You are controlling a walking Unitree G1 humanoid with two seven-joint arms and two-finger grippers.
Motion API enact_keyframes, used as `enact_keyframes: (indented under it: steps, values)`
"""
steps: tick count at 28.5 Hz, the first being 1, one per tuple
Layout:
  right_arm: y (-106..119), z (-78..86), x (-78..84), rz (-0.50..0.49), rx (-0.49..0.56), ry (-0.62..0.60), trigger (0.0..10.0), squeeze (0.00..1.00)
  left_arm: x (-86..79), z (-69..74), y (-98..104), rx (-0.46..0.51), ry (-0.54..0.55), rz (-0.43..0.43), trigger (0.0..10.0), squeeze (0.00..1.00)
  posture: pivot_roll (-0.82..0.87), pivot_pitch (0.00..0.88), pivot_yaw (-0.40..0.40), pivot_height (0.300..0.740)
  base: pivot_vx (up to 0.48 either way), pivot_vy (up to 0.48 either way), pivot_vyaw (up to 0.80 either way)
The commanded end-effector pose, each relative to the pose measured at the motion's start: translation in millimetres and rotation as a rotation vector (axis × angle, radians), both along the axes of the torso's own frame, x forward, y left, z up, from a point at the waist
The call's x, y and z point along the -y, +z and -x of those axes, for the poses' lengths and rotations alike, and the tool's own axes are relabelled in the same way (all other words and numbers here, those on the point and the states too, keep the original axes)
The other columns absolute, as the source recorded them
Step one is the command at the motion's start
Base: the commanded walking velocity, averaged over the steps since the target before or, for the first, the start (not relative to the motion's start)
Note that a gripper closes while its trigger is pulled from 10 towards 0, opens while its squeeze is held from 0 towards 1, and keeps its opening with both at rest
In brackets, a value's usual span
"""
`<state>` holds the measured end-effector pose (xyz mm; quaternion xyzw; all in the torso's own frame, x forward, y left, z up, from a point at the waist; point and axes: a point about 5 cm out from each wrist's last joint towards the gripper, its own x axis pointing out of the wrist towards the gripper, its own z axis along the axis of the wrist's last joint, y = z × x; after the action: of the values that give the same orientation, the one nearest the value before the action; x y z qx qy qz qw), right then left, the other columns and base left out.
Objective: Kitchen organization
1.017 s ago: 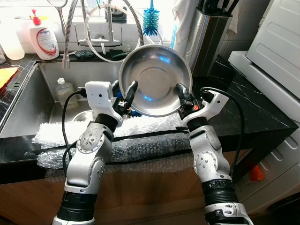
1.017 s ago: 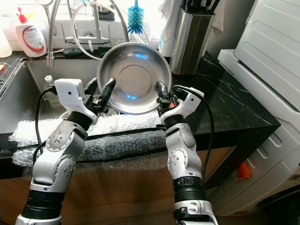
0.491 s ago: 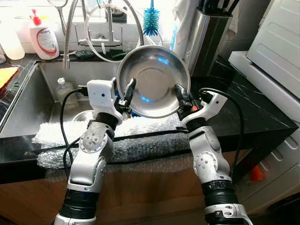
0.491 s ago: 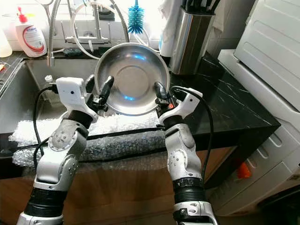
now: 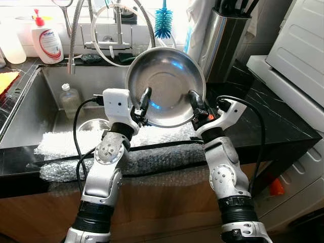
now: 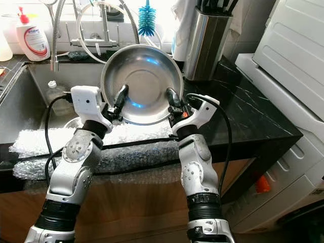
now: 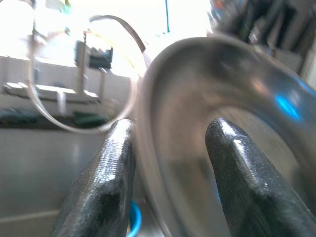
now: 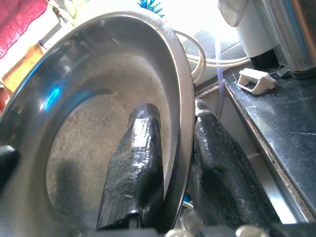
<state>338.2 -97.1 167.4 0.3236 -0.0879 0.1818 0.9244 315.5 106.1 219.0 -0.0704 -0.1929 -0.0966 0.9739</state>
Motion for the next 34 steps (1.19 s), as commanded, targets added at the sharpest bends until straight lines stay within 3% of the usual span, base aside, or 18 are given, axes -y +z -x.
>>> enact_keyframes:
  steps: [1, 6, 8, 15, 16, 34]
  values:
    - [11.0, 1.4, -1.6, -0.006, 0.047, 0.012, 10.0, 0.00, -1.9, -0.1, 10.7, 0.050, 0.024, 0.014, 8.8, 0.00, 0.02, 0.000, -0.105, 0.740, 0.000, 0.000, 0.00]
    - [10.1, 1.1, -1.8, -0.006, 0.043, 0.011, 10.0, 0.00, -3.6, -0.8, 14.5, 0.064, 0.031, 0.010, 8.8, 0.00, 0.02, 0.000, -0.105, 0.740, 0.000, 0.000, 0.00]
    - [9.9, 1.2, -2.1, -0.005, 0.042, 0.013, 10.0, 0.00, -1.0, -1.2, 11.4, 0.049, 0.015, 0.001, 8.2, 0.00, 0.02, 0.000, -0.105, 0.740, 0.000, 0.000, 0.00]
    - [9.7, 1.2, -2.2, -0.005, 0.042, 0.016, 10.0, 0.00, 10.4, -2.5, -1.9, -0.013, -0.043, -0.068, 7.9, 0.00, 0.02, 0.000, -0.105, 0.740, 0.000, 0.000, 0.00]
    - [9.4, 1.4, -2.3, -0.006, 0.041, 0.017, 10.0, 0.00, 10.2, -2.0, -1.5, -0.007, -0.036, -0.053, 0.0, 0.00, 0.02, 0.000, -0.106, 0.740, 0.000, 0.000, 0.00]
    - [8.5, 1.8, -4.7, -0.003, 0.040, 0.032, 10.0, 0.00, 8.1, -3.1, -0.5, -0.010, -0.030, -0.043, 0.0, 0.00, 0.03, 0.000, -0.109, 0.740, 0.000, 0.000, 0.00]
